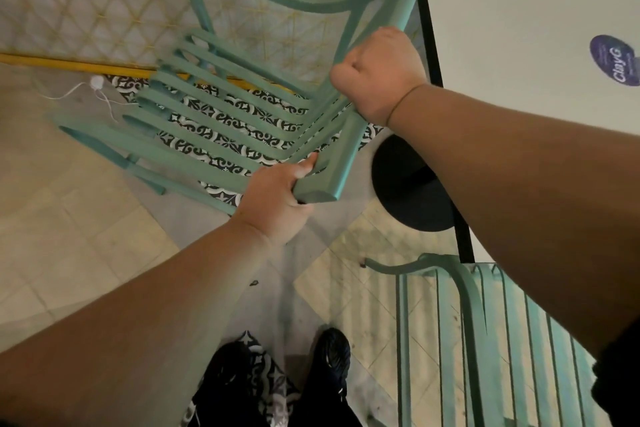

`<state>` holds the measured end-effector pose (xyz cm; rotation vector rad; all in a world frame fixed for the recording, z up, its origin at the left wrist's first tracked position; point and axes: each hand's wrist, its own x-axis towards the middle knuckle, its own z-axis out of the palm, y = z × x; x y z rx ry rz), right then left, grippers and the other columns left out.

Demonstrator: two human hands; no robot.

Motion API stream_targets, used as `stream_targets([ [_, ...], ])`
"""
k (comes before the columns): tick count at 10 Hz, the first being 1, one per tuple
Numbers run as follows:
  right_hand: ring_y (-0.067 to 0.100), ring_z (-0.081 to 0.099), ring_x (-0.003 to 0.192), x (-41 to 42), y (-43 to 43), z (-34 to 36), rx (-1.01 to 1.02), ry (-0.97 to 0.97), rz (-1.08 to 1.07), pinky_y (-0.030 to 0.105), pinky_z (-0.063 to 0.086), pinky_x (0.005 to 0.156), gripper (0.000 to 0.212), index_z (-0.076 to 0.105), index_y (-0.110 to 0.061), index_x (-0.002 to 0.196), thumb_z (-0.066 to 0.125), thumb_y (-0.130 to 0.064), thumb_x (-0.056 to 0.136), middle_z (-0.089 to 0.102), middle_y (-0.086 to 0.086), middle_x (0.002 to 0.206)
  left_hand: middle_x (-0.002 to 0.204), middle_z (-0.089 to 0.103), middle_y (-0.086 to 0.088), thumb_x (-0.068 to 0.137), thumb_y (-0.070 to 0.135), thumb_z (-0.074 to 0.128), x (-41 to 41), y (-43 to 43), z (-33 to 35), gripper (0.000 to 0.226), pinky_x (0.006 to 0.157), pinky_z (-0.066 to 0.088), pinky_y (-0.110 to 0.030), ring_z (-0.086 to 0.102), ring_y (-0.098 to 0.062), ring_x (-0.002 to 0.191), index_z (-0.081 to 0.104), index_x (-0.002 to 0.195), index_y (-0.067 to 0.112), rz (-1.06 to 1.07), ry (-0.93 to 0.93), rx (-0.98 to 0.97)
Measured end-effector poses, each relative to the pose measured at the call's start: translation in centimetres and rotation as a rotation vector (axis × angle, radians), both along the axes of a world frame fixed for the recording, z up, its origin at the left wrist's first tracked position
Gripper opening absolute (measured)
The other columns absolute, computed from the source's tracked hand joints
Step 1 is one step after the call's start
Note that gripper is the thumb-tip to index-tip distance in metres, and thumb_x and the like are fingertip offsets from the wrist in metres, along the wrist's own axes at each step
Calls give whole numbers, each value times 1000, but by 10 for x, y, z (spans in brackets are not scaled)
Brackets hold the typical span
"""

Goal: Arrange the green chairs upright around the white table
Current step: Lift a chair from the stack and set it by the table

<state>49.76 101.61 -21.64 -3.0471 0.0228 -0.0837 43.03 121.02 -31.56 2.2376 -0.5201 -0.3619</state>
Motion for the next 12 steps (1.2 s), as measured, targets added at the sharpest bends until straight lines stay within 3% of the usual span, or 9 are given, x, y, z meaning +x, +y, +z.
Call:
stream_targets([
  [1, 29, 32, 62, -4, 4, 0, -8, -14, -14, 39, 37, 76, 41, 29, -16, 50, 8, -45, 72, 32, 6, 53, 96, 72, 4, 83, 10, 69, 1, 5, 0, 63, 69, 60, -32, 66, -10, 73, 57, 142, 26, -24, 45, -32],
  [2, 30, 34, 64, -6, 5, -3, -9, -15, -4, 38, 34, 75, 44, 31, -16, 50, 6, -45, 71, 34, 7, 53, 84, 65, 14, 83, 9, 70, 1, 11, 1, 64, 61, 50, -9, 60, 3, 68, 56, 143, 27, -70, 57, -16],
  [6, 24, 35, 60, -20, 57, -6, -24, -44, -19, 39, 36, 77, 49, 40, -17, 48, 21, -43, 84, 37, 2, 51, 76, 57, 25, 79, -11, 72, 7, 74, 20, 43, 63, 35, 6, 50, 31, 67, 71, 120, 1, -138, 61, 0],
  [7, 24, 39, 60, -23, 73, -10, -17, -58, -30, 41, 42, 82, 52, 46, -17, 49, 22, -44, 87, 42, 1, 52, 68, 59, 30, 75, -4, 77, 13, 94, 21, 51, 65, 42, -4, 54, 26, 77, 73, 105, 37, -156, 60, 25],
  [8, 24, 38, 60, -25, 88, -12, 5, -86, -40, 41, 41, 84, 50, 41, -19, 48, 15, -44, 82, 40, -1, 51, 72, 58, 26, 71, 27, 65, 23, 112, 14, 57, 88, 42, -19, 57, 13, 77, 49, 85, 80, -206, 55, 139],
  [9, 25, 40, 63, -25, 95, -15, 27, -124, -53, 40, 38, 83, 50, 42, -17, 48, 13, -45, 78, 38, -1, 50, 80, 57, 28, 69, 33, 60, 27, 122, 11, 66, 93, 46, -27, 57, 9, 80, 35, 89, 91, -192, 54, 150],
  [10, 25, 37, 59, -26, 94, -18, 68, -180, -45, 39, 35, 79, 46, 38, -17, 46, 18, -42, 79, 33, -3, 46, 101, 64, 17, 67, 45, 57, 31, 120, 18, 60, 93, 44, -21, 58, 6, 95, 36, 99, 91, -251, 134, 78],
  [11, 24, 32, 55, -25, 91, -21, 105, -217, -35, 39, 35, 76, 41, 31, -19, 45, 23, -40, 80, 29, -4, 44, 150, 47, 6, 64, 66, 67, 45, 136, 15, 70, 122, 25, -42, 35, -9, 143, 42, 129, 68, -408, 120, 279],
  [12, 23, 30, 54, -24, 90, -24, 126, -230, -20, 39, 36, 76, 39, 28, -21, 45, 25, -39, 80, 29, -4, 44, 164, 3, 15, 31, 99, 63, 59, 166, 19, 126, 124, 1, -48, -3, -8, 151, 24, 145, 64, -242, 539, 175],
])
